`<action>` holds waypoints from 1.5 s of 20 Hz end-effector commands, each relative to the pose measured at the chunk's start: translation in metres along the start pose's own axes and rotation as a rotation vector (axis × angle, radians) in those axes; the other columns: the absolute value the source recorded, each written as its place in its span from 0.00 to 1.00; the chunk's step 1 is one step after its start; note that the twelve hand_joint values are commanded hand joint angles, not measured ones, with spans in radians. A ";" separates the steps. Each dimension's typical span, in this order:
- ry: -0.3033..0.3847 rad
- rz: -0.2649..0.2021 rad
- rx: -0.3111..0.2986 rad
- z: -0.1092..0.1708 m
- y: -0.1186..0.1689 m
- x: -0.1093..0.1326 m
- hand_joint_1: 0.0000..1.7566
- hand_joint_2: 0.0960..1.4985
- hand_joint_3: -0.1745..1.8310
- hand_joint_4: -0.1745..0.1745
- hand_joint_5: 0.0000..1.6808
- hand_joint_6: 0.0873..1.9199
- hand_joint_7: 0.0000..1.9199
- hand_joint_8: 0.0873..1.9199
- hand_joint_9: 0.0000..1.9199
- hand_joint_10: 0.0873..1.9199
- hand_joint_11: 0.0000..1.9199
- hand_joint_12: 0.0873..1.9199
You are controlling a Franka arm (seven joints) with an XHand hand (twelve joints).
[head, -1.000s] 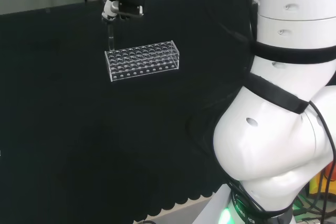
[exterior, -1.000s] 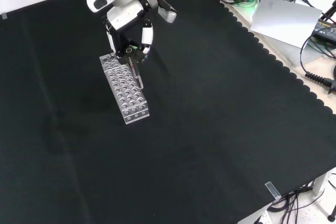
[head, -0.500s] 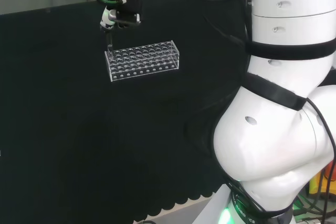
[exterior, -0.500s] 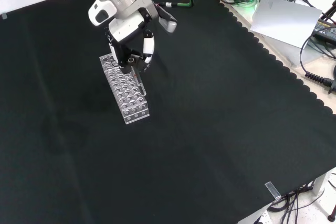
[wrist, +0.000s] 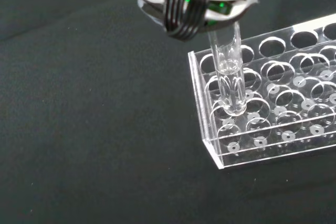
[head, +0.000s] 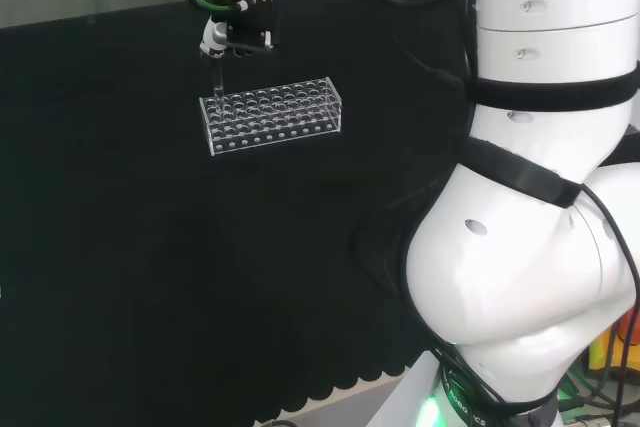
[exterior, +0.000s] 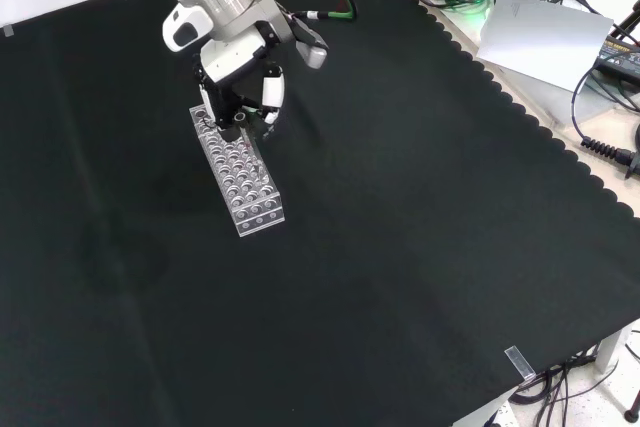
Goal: Put the test tube back in the rack.
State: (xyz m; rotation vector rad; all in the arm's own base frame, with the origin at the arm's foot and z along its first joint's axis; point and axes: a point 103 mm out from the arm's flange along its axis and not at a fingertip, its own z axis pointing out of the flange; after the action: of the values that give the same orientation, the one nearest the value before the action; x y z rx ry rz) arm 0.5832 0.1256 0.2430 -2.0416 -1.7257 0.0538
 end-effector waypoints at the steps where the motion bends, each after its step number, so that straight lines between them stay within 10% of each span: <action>1: 0.014 0.007 -0.003 0.000 0.004 0.000 0.76 0.43 0.36 0.00 0.81 0.04 0.72 0.33 0.83 0.28 0.64 0.45; 30: 0.010 -0.017 0.027 0.011 0.003 0.000 0.76 0.43 0.36 0.00 0.82 0.04 0.72 0.33 0.83 0.28 0.64 0.45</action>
State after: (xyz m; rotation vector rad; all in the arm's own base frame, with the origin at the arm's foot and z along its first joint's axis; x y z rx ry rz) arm 0.5830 0.1294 0.2328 -2.0063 -1.7268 0.0593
